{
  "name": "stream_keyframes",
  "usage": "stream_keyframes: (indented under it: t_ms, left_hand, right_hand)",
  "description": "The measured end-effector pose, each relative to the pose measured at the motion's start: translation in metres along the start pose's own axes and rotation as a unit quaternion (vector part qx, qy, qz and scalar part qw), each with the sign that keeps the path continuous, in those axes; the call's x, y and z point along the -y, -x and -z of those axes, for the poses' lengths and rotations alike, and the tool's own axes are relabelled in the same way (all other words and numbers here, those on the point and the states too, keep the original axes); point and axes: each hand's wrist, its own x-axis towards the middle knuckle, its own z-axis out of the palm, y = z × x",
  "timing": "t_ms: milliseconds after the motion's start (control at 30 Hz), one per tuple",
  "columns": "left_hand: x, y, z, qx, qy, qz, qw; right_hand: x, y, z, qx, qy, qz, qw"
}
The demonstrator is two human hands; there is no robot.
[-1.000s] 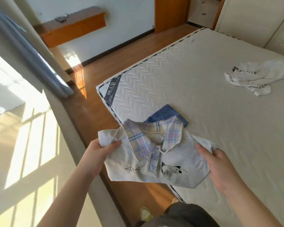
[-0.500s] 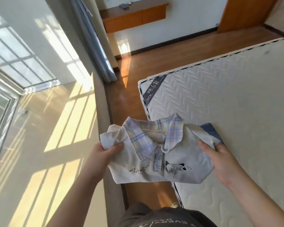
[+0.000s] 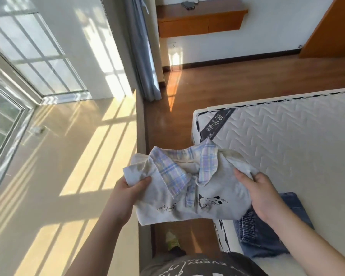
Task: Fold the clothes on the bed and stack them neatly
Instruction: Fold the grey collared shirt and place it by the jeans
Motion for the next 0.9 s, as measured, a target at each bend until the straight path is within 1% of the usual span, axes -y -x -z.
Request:
stream_keyframes:
  t_ms: [100, 200, 433, 567, 733, 900]
  left_hand:
    - [-0.023, -0.042, 0.009, 0.002, 0.016, -0.002, 1.000]
    - [-0.042, -0.083, 0.012, 0.002, 0.008, 0.001, 1.000]
    - [-0.075, -0.178, 0.012, 0.012, -0.022, 0.005, 1.000]
    - [-0.095, -0.252, -0.002, 0.027, -0.026, 0.007, 0.999]
    - [-0.126, -0.343, -0.025, 0.059, -0.061, 0.018, 0.996]
    - [-0.156, -0.419, -0.050, 0.093, -0.070, 0.021, 0.993]
  right_hand:
    - [0.015, -0.035, -0.021, -0.017, 0.039, 0.024, 0.999]
    - [0.026, -0.066, -0.038, -0.025, 0.039, 0.040, 0.998]
    - [0.047, -0.153, -0.052, -0.045, 0.070, 0.040, 0.996]
    - [0.055, -0.215, -0.048, -0.053, 0.052, 0.051, 0.996]
    - [0.067, -0.289, -0.031, -0.073, 0.041, 0.032, 0.996]
    - [0.091, -0.347, -0.022, -0.085, 0.015, 0.017, 0.996]
